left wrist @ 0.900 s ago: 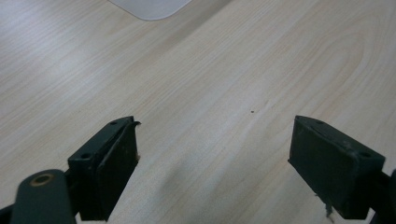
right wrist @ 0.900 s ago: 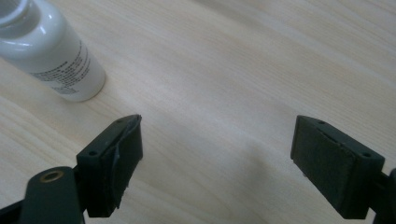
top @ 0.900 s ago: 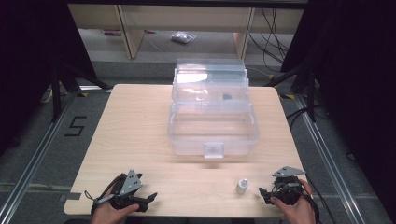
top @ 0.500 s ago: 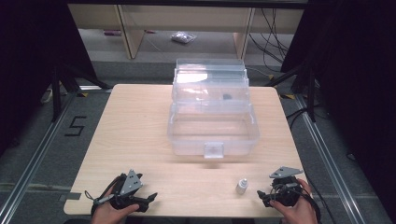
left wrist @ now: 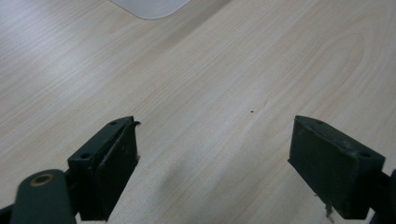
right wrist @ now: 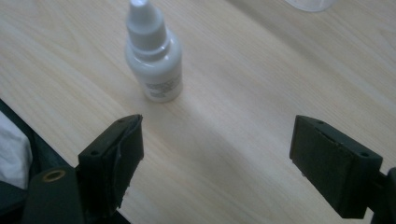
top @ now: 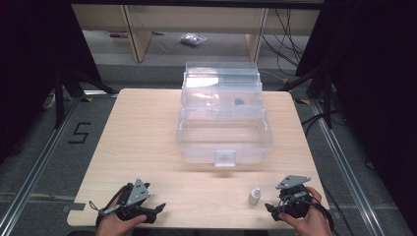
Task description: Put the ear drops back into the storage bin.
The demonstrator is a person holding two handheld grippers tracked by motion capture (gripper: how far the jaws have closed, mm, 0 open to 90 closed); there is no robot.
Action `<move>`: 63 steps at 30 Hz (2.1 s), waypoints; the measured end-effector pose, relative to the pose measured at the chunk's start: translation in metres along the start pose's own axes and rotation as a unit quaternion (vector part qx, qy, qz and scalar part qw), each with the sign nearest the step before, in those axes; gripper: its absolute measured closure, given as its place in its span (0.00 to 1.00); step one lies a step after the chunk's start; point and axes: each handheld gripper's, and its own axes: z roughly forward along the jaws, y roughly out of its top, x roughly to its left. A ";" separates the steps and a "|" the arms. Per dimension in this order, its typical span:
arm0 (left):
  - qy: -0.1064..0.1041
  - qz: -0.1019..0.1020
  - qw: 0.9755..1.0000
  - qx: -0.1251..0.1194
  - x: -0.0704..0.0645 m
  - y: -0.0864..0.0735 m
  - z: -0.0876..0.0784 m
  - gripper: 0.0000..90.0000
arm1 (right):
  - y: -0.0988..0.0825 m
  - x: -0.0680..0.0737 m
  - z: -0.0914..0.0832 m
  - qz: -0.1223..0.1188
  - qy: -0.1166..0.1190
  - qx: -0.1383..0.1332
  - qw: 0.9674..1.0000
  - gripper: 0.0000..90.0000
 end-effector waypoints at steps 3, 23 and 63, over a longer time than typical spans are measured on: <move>-0.001 -0.008 1.000 -0.007 -0.002 0.000 0.001 0.17 | 0.004 0.003 -0.001 -0.015 -0.001 0.004 1.000 0.21; -0.001 -0.009 1.000 -0.007 -0.002 0.000 0.001 0.17 | 0.049 0.018 0.016 -0.085 0.017 0.072 0.994 0.26; -0.002 -0.009 1.000 -0.008 -0.002 0.000 0.001 0.17 | 0.079 0.021 0.038 -0.152 0.064 0.134 0.977 0.67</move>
